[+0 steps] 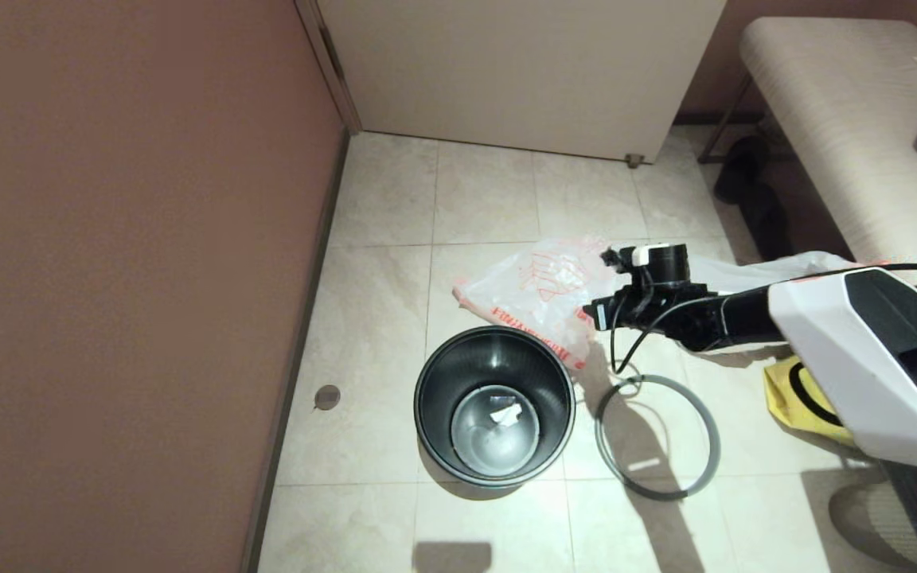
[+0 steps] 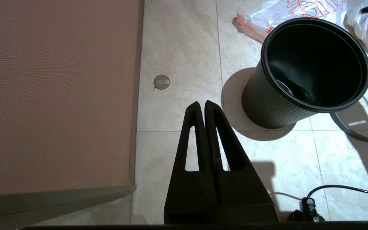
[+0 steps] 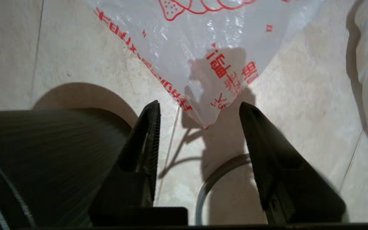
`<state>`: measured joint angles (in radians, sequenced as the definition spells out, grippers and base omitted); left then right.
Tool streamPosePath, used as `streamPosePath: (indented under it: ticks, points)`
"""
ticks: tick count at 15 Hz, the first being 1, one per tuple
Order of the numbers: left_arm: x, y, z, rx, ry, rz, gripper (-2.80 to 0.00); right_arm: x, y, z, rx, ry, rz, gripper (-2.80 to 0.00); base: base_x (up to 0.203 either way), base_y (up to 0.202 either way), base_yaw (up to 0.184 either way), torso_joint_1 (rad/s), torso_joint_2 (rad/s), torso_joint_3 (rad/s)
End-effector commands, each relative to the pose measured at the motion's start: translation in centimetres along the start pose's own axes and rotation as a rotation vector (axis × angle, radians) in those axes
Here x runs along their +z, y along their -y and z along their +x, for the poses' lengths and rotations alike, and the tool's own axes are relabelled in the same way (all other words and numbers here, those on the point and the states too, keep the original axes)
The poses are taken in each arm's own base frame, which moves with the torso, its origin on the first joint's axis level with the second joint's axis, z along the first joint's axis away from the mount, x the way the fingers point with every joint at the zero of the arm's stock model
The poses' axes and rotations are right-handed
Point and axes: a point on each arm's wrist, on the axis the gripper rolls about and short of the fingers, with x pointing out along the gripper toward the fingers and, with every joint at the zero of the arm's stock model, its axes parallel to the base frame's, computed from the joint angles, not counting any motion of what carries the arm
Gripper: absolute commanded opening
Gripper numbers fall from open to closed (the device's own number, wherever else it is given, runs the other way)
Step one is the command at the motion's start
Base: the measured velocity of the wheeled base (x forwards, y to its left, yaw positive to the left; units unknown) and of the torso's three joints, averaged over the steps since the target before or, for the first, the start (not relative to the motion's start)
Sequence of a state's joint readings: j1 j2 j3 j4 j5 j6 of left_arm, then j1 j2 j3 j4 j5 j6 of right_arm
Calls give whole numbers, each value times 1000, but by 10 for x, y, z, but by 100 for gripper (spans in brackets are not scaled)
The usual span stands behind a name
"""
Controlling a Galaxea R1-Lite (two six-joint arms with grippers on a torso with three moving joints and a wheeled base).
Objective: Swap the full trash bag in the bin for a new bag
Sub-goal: Pick up a new trash bag
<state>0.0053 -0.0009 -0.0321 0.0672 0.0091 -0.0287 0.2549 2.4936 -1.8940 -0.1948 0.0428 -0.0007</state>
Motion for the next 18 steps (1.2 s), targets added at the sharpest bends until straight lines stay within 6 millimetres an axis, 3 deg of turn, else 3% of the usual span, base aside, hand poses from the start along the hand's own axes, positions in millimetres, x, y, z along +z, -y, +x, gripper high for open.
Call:
streamPosePath:
  ticks: [1, 2, 4, 6, 8, 10, 11, 14, 18]
  points:
    - [0, 0, 0, 1, -1, 0, -280, 41, -2, -40, -10, 51, 200, -280, 0, 0, 0, 0, 0, 0]
    - [0, 0, 0, 1, -1, -1, -280, 48, 2, -51, -41, 60, 245, -280, 0, 0, 0, 0, 0, 0]
    - [0, 0, 0, 4, 1, -7, -280, 49, 33, -55, -107, 65, 284, -280, 0, 0, 0, 0, 0, 0]
    - [0, 0, 0, 9, -1, -5, -280, 48, 22, -54, -91, 15, 280, -280, 0, 0, 0, 0, 0, 0]
    - [0, 0, 0, 9, -2, -4, -280, 62, 12, -91, -100, -17, 319, -280, 0, 0, 0, 0, 0, 0]
    - [0, 0, 0, 9, -1, -4, -280, 98, -4, -174, -95, 44, 355, -280, 0, 0, 0, 0, 0, 0]
    - [0, 0, 0, 9, -2, -4, -280, 105, -11, -216, -104, 66, 366, -280, 0, 0, 0, 0, 0, 0]
    - [0, 0, 0, 9, -2, -4, -280, 103, -23, -322, -179, 127, 386, -280, 0, 0, 0, 0, 0, 0]
    - [0, 0, 0, 9, -1, -4, -280, 75, -14, -446, -328, 136, 387, -280, 0, 0, 0, 0, 0, 0]
